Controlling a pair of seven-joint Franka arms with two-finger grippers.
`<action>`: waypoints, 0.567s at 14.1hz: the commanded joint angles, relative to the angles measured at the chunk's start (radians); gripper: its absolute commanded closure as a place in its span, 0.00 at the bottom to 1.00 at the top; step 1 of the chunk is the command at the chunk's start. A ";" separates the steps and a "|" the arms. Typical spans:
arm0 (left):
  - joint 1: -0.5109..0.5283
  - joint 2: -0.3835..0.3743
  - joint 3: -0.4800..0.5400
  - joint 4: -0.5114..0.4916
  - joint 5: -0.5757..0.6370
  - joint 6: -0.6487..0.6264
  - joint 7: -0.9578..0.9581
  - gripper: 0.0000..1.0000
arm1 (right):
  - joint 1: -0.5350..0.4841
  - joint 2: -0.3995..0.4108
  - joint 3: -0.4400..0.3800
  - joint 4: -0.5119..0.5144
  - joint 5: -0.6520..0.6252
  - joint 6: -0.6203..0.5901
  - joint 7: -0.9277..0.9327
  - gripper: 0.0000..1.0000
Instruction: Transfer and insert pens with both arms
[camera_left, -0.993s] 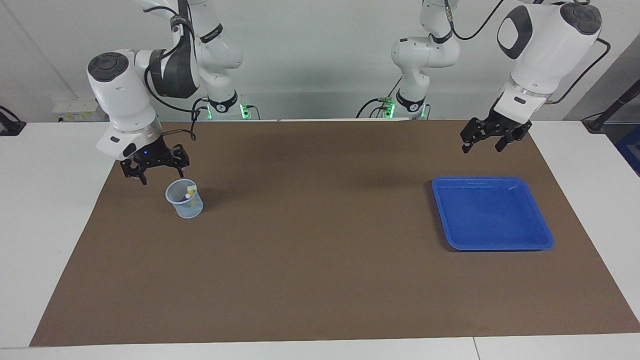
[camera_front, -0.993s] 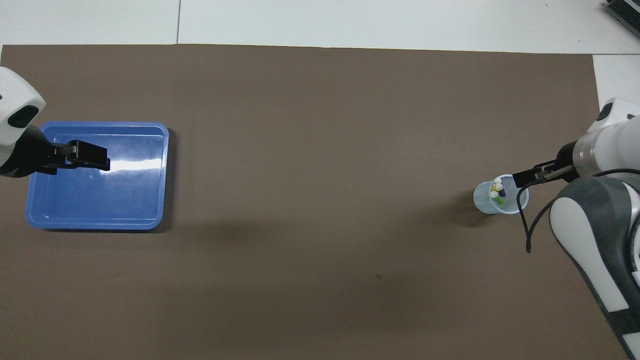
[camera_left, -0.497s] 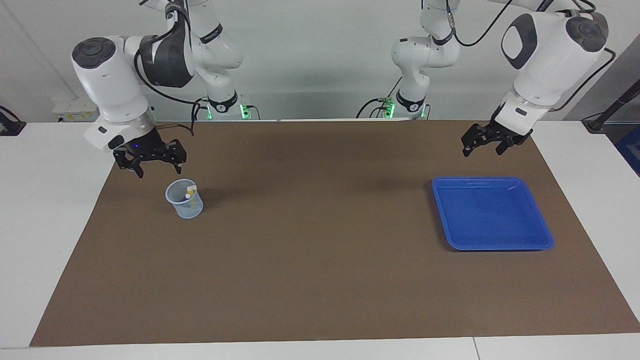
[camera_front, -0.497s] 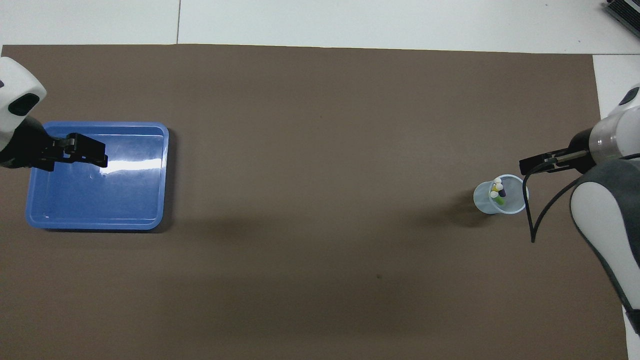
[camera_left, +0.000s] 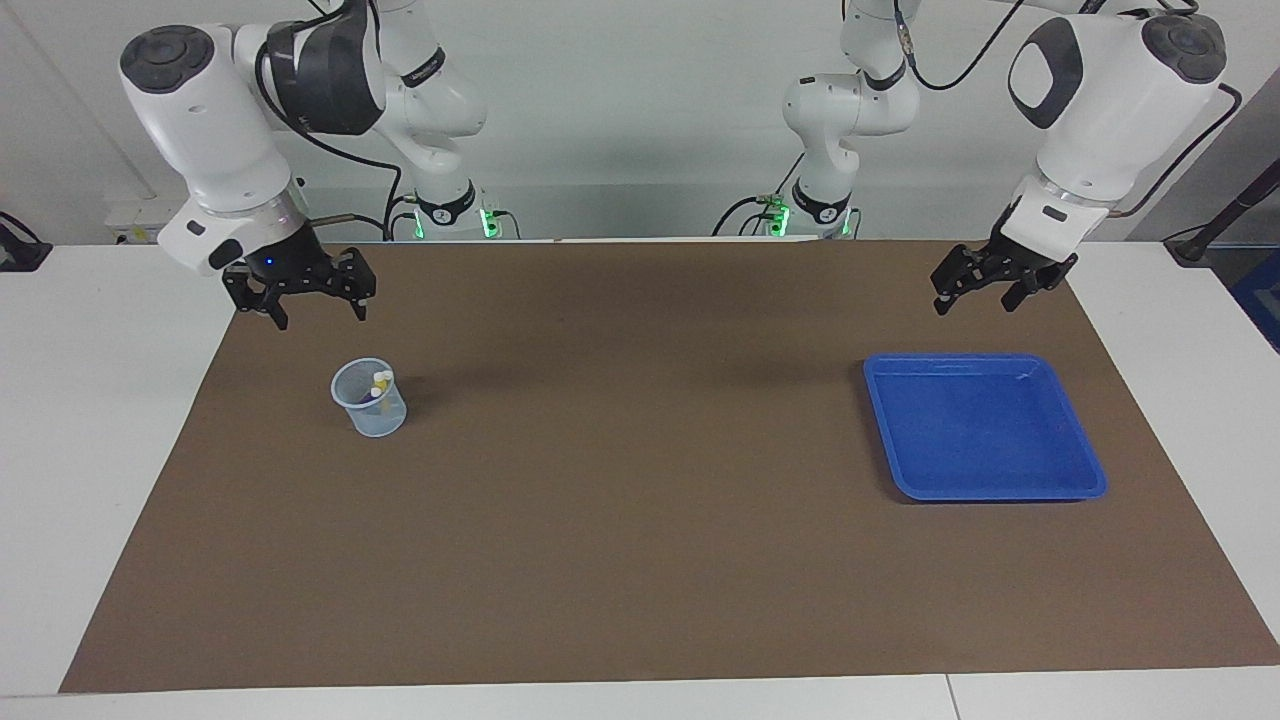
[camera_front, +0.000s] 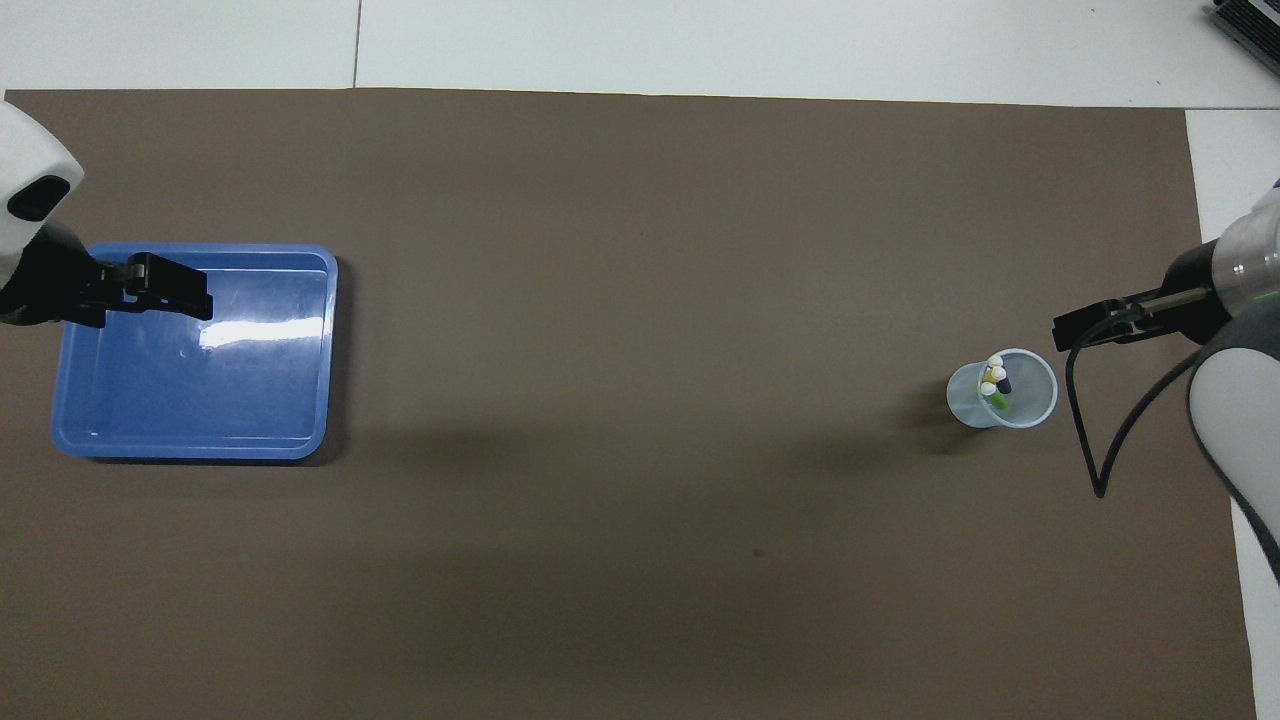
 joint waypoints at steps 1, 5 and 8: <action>-0.015 -0.019 -0.001 -0.018 0.007 0.022 0.007 0.00 | 0.112 0.026 -0.124 0.050 0.034 -0.046 0.014 0.00; -0.007 -0.021 -0.001 -0.018 0.007 0.021 0.004 0.00 | 0.187 0.028 -0.215 0.083 0.045 -0.089 0.014 0.00; 0.008 -0.034 -0.018 -0.009 0.019 -0.037 0.005 0.00 | 0.191 0.028 -0.221 0.091 0.048 -0.109 0.020 0.00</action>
